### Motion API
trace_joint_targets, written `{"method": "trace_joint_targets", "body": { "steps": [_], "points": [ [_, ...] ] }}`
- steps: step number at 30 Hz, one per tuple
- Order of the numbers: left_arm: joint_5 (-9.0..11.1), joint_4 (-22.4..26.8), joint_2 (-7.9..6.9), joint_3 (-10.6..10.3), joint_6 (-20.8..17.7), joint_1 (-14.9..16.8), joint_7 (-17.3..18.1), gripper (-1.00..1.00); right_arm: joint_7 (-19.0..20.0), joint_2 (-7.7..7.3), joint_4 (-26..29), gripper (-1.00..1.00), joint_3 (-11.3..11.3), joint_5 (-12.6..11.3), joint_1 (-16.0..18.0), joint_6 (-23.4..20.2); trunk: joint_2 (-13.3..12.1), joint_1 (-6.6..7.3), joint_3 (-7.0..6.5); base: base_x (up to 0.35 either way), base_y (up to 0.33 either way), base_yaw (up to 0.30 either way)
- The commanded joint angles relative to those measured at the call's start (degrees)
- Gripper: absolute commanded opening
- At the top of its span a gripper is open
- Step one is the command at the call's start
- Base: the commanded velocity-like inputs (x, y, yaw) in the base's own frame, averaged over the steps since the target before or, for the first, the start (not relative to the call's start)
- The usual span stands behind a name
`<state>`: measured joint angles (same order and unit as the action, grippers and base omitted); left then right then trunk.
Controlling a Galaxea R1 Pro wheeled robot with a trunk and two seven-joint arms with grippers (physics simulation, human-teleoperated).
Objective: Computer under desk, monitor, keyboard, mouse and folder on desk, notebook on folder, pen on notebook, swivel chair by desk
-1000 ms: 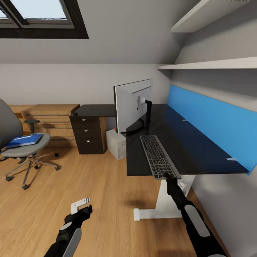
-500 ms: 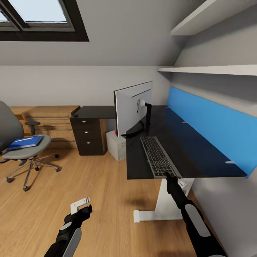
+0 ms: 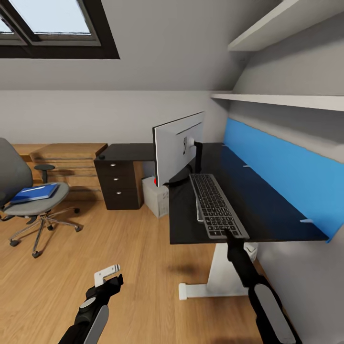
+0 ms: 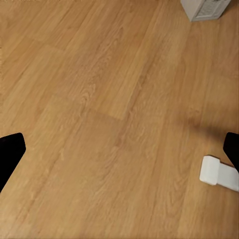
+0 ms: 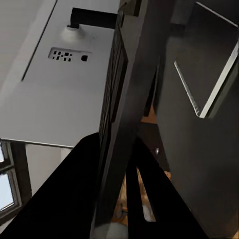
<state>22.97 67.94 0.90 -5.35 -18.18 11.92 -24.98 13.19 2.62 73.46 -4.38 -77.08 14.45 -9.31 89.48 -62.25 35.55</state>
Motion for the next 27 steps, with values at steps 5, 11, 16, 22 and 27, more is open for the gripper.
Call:
{"method": "trace_joint_targets", "body": {
  "steps": [5,11,16,22,27],
  "points": [
    [0.50,0.08,-0.02,-0.10,-0.20,0.03,-0.37,1.00,-1.50,1.27,4.94,-1.00,3.38,-0.54,-3.58,-0.45,0.01,0.01,0.05,0.000,0.000,0.000],
    [0.57,0.08,-0.04,-0.10,-0.13,0.03,-0.24,1.00,-4.25,1.40,6.48,-1.00,6.71,-0.86,-5.10,-0.63,0.01,0.01,0.05,-0.043,0.018,0.000],
    [0.53,-0.41,0.32,-0.17,-0.36,0.03,-0.30,1.00,-3.83,1.08,6.80,-1.00,7.74,-0.38,-5.31,-0.59,0.01,0.01,0.05,-0.112,0.097,0.000],
    [0.44,0.02,0.74,-0.17,-0.36,0.03,-0.33,1.00,-4.28,0.51,7.16,-1.00,6.81,-0.36,-5.31,-0.57,0.01,0.01,0.05,-0.085,0.000,0.000],
    [0.49,0.04,0.77,-0.19,-0.45,0.03,-0.33,1.00,-4.48,-0.37,7.27,-1.00,6.13,-0.48,-5.31,-0.51,0.01,0.01,0.05,-0.326,0.000,0.000]
  ]
}}
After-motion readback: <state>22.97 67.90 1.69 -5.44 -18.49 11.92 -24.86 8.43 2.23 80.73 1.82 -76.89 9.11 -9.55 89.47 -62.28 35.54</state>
